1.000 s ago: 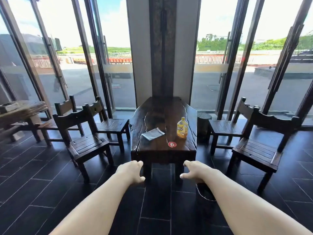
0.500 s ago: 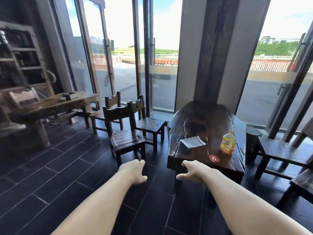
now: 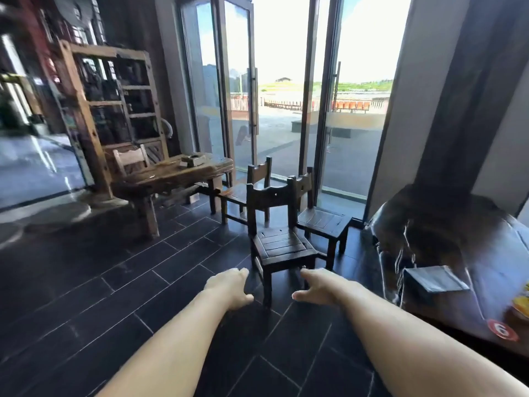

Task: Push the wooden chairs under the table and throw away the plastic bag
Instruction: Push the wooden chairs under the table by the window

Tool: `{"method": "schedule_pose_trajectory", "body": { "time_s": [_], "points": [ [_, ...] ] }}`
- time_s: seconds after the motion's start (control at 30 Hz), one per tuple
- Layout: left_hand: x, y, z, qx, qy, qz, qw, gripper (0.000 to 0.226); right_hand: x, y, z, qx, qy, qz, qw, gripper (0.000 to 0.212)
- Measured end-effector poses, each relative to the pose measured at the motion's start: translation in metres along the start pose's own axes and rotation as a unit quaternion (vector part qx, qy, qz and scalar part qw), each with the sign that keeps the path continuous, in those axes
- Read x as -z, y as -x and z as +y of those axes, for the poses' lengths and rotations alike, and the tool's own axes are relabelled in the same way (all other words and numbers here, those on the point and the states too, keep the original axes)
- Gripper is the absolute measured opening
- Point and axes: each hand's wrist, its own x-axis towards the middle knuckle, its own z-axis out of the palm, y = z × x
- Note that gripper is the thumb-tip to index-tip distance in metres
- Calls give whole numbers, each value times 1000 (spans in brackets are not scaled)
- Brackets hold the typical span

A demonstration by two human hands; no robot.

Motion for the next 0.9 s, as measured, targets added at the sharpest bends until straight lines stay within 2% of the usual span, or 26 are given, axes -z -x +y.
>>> {"method": "schedule_pose_trajectory", "body": {
  "time_s": [0.17,0.33,0.4,0.47,0.67,0.9],
  "points": [
    [1,-32,-61,40,23,-11,999,55,6,-66,-52,31,16,1,999,60],
    [5,-80,-104,71,37,-17,997,61,12,-142,-81,59,7,-8,998,71],
    [9,-105,-118,78,50,-10,996,61,16,-179,-86,65,10,-17,998,63],
    [12,-134,-134,80,50,-8,996,63,20,-222,-90,72,18,-17,997,56],
    [36,-247,-184,107,43,-13,993,61,44,-365,-108,88,15,-21,996,60],
    [80,-376,-235,125,70,4,990,62,88,-503,-125,92,18,-28,995,47]
  ]
}}
